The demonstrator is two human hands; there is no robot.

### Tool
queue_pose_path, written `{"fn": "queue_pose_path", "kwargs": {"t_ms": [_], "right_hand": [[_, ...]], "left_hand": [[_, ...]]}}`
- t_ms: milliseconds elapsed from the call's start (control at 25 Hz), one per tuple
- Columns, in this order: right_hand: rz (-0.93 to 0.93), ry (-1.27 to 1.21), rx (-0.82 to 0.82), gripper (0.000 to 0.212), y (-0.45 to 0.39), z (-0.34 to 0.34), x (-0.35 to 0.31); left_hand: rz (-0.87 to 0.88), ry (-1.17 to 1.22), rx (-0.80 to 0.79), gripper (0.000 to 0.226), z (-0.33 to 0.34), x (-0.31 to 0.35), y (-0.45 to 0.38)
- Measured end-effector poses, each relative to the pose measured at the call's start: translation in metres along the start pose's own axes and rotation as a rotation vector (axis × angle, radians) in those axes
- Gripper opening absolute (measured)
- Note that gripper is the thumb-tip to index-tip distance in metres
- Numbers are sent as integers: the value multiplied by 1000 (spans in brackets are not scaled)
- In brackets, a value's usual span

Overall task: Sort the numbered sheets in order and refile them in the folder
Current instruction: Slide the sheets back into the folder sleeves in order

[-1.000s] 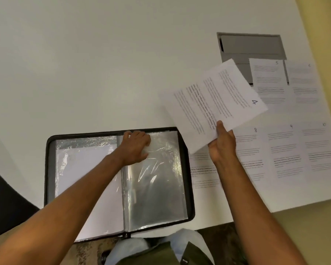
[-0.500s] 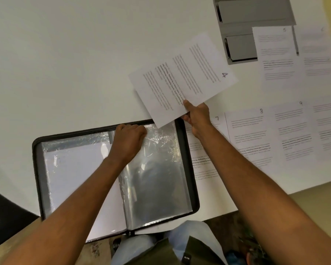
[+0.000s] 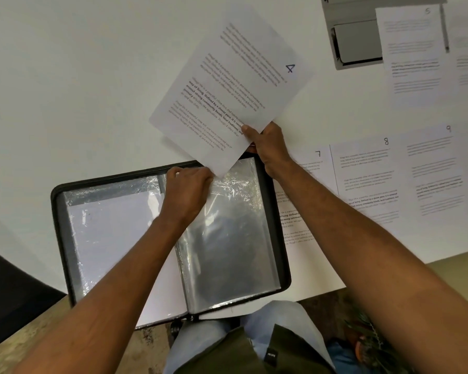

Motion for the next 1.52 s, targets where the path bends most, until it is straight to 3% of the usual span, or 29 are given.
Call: {"fn": "queue_pose_path", "kwargs": {"t_ms": [520,760,1080,1280,1360,1520], "right_hand": [[24,372,-384,37,-11,3,-24],[74,459,-430,42,-16,4,-29],[89,461,-463,37,-19,4,-29],[98,507,-466,37,-24,5,-28],[96,532,-472,35,-28,5,-29],[99,591,-498,33,-35,3,-32]], "left_hand": [[-63,-40,37,20,-15,4,-13],[-111,68,-48,13,-12,-21,-16],[-128,-57,-139,23,-23,-69,-9],[-249,-138,-119,16,-20,-82,-11],[-347,-9,-121,16,-16,-89,-13],[-630,661,-144,26,-6,-103,-15]]}}
Point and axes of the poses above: each hand's wrist, its own y-axis away from the middle knuckle, its own z-axis out of the palm, x = y × z, the point moved 4 cm from there along -y, towards the middle knuckle, and after that the axes turned 12 degrees about -y, right-handed, at the moved point
